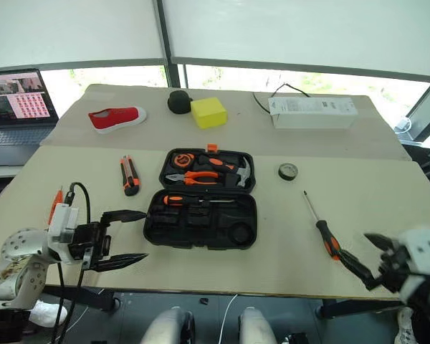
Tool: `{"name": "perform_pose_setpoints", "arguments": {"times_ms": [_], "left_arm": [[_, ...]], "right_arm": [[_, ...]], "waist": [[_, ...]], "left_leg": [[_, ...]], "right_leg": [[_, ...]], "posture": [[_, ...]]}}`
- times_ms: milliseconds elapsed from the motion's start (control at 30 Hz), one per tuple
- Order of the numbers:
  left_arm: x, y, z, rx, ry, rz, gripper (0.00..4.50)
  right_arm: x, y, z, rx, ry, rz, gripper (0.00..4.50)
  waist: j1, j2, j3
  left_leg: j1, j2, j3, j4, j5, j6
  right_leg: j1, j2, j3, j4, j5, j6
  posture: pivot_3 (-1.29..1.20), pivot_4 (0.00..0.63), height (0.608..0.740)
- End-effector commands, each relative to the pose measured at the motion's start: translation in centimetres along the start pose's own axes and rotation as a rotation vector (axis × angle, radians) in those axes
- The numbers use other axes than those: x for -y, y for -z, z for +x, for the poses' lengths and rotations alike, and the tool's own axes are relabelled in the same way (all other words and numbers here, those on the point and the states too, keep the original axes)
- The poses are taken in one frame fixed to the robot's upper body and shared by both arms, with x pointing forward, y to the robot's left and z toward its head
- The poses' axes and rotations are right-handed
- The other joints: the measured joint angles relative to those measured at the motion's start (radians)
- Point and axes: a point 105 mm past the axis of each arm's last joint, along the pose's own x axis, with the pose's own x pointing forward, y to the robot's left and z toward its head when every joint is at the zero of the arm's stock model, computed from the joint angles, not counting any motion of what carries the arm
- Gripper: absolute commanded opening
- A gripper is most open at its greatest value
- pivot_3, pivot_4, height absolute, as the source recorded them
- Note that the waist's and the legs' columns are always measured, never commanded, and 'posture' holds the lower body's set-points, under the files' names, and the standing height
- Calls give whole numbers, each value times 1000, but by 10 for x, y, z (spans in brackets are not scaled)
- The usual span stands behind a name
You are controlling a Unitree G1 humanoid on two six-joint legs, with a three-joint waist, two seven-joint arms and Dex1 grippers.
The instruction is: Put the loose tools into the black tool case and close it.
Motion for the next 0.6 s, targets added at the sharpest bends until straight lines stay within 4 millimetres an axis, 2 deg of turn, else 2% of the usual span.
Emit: {"name": "perform_pose_setpoints", "arguments": {"times_ms": [33,167,267,367,467,533,600], "left_arm": [[4,-9,13,31,21,22,4473],[11,-8,18,25,45,22,4473],[11,-12,17,24,37,30,4500],[13,-14,14,17,31,34,4500],[12,-14,10,9,11,31,4500],[10,-16,7,15,-21,30,4500],[5,-18,4,33,-71,26,4500]], "right_arm": [[6,4,22,-105,1,11,4500],[20,19,41,-237,51,25,4500],[30,25,47,-299,96,15,3746],[27,27,48,-337,74,15,2658],[28,15,51,-273,81,8,1738],[30,-1,49,-184,81,-28,1047],[24,-26,46,-48,12,-111,981]], "waist": [[2,0,0],[3,0,0],[2,0,0],[-2,-1,0],[1,-1,0],[1,-2,0],[-2,-1,0]], "left_leg": [[0,0,0,0,0,0],[-2,0,-1,-1,0,0],[-4,-1,-1,-2,0,1],[-3,0,-1,-2,-1,1],[-3,0,-1,-2,-1,1],[-3,0,-1,-2,-1,1],[-3,0,-1,-2,-1,1]], "right_leg": [[0,1,0,0,0,0],[-2,2,2,-2,0,0],[-4,2,2,-2,0,0],[-3,2,2,-2,0,0],[-2,2,2,-2,0,0],[-2,2,2,-3,0,1],[-3,2,2,-2,0,1]], "posture": [[0,150,740],[0,150,740],[0,150,740],[0,150,740],[0,150,740],[0,150,740],[0,150,740]]}}
